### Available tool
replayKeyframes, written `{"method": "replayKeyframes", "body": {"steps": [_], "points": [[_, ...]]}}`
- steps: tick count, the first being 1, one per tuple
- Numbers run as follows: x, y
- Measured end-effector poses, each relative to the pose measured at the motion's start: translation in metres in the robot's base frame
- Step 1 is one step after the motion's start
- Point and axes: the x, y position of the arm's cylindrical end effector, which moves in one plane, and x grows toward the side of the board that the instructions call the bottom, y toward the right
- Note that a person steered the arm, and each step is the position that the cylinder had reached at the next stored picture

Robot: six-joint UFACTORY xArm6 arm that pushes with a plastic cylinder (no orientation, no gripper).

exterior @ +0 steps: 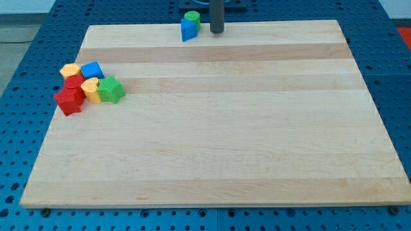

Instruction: Push the blue triangle towards the blue cube

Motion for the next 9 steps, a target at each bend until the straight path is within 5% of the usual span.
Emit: {"method": "replayKeyframes", "body": {"steps": [5,7,9], "points": [[-0.004,-0.039],[0.070,-0.148],[0.059,-0.213]]}}
